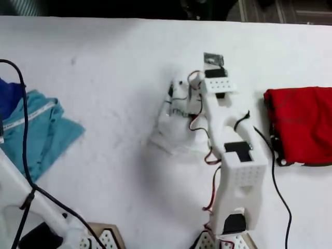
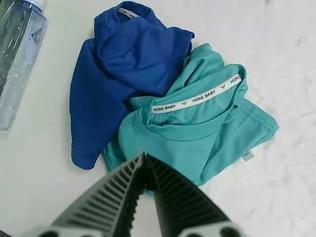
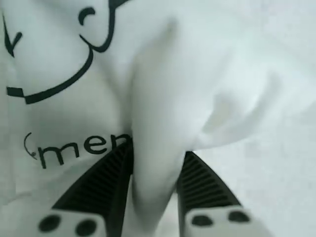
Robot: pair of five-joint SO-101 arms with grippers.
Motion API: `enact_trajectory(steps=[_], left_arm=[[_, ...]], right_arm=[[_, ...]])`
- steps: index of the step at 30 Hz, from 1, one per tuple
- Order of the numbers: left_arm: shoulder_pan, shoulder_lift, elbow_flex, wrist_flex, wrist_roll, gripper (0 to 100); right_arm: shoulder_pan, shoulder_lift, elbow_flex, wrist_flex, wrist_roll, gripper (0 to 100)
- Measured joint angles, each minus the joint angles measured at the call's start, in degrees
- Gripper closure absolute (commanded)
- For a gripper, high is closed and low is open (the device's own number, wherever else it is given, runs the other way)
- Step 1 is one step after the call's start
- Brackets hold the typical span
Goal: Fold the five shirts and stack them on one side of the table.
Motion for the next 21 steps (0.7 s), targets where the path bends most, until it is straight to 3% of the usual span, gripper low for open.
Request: enact_trajectory(steps=[10, 21], left_arm=[[0.0, 0.0, 0.0, 0.0, 0.0, 97], [0.0, 0.0, 0.0, 0.35, 0.0, 97]], right_arm=[[4.84, -15.65, -0.7, 8.62, 20.13, 97.9], [21.71, -29.54, -1.49, 11.96, 45.45, 97.9]])
